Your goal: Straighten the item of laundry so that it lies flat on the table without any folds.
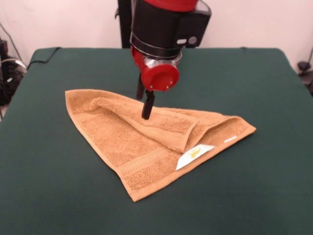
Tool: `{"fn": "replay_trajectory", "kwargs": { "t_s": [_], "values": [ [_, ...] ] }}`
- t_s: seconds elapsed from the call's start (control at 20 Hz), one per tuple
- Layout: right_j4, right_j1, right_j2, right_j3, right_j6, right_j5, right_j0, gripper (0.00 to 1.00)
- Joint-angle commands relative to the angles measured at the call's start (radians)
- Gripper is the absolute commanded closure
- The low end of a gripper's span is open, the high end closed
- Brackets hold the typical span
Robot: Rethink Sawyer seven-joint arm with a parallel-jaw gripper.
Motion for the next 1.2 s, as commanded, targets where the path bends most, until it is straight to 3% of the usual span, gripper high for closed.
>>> {"fn": "replay_trajectory", "kwargs": {
  "t_s": [0.05,0.3,0.65,0.75,0.95,1.2],
  "values": [
    [-0.067,-0.092,0.287,0.256,-0.024,-0.360,-0.036,0.00],
    [-0.063,-0.124,0.331,0.312,0.076,-0.459,-0.050,0.00],
    [-0.019,-0.098,0.230,0.259,0.132,-0.180,0.015,0.00],
    [-0.029,-0.093,0.214,0.251,0.130,-0.161,0.024,0.00],
    [-0.071,-0.162,0.366,0.354,0.013,-0.343,-0.066,0.00],
    [-0.153,-0.193,0.490,0.398,-0.006,-0.489,-0.140,0.00]
  ]
}}
